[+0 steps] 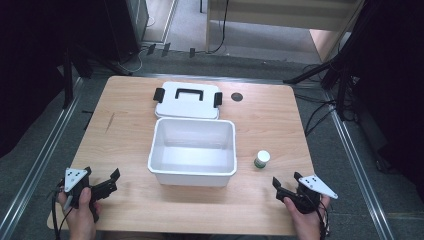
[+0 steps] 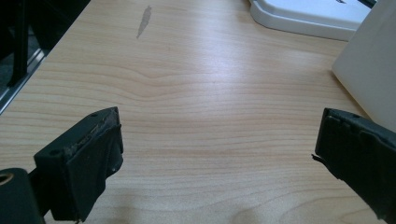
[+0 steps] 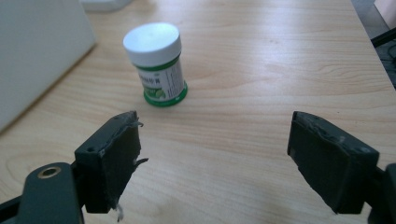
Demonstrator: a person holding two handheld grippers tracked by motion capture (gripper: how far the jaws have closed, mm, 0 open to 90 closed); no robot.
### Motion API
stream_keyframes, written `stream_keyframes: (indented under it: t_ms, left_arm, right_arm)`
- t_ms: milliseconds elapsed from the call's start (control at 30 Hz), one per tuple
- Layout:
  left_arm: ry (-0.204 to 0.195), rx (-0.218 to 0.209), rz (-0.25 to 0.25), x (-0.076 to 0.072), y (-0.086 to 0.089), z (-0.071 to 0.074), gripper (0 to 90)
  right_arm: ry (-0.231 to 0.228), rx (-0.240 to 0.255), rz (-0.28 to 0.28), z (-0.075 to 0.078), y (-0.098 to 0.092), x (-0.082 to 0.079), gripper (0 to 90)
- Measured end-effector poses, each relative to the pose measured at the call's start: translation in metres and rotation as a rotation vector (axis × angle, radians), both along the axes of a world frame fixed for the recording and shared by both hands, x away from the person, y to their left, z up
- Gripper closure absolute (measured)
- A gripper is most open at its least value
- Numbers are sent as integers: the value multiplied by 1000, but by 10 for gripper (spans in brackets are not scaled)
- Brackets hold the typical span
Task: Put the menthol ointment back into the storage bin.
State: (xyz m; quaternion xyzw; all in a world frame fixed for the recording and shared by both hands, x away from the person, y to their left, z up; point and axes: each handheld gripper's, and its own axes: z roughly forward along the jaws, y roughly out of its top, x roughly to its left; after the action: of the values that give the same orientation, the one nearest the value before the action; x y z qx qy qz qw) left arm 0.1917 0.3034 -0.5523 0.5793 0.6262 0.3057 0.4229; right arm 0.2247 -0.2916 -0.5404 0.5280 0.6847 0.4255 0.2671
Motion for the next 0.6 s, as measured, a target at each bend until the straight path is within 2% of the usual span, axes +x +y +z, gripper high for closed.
stream_keyframes:
  t_ms: [33, 67, 133, 167, 200, 233, 267, 300, 367, 400, 433, 467, 500, 533, 567, 600]
  left_arm:
    - [0, 0, 0, 0, 0, 0, 16]
    - [0, -5, -2, 0, 0, 0, 16]
    - [4, -7, -8, 0, 1, 0, 16]
    - [4, -7, -8, 0, 1, 0, 16]
    - [4, -11, -9, 0, 1, 0, 16]
    - [2, -11, -14, 0, 1, 0, 16]
    - [3, -9, -13, 0, 1, 0, 16]
    - [4, -8, -14, 0, 0, 0, 16]
    - [6, -1, -17, 1, 0, 0, 16]
    - [6, -1, -17, 1, 0, 0, 16]
    - [7, 1, -16, 1, -1, 0, 16]
    - [9, 0, -22, 1, -1, 0, 17]
    - [9, 0, -22, 1, -1, 0, 17]
    - [12, 6, -27, 2, -2, 0, 16]
    - [12, 6, -27, 2, -2, 0, 17]
    - [13, 13, -30, 2, -3, 0, 17]
  right_arm:
    - [0, 0, 0, 0, 0, 0, 178]
    - [33, -29, 36, 0, 1, 1, 194]
    - [64, -72, 59, 3, 2, 2, 199]
    - [64, -72, 59, 3, 2, 2, 199]
    - [85, -88, 67, 5, 2, 3, 210]
    - [128, -101, 67, 7, 2, 6, 215]
    - [166, -84, 87, 10, 1, 8, 221]
    - [240, -65, 122, 13, -1, 13, 238]
    - [297, -88, 138, 15, 0, 16, 237]
    - [334, -131, 149, 16, 3, 19, 242]
    - [334, -131, 149, 16, 3, 19, 242]
    - [416, -219, 169, 18, 7, 26, 222]
    - [416, -219, 169, 18, 7, 26, 222]
    - [485, -299, 189, 23, 13, 32, 226]
    - [485, -299, 189, 23, 13, 32, 226]
    - [550, -344, 214, 32, 20, 40, 237]
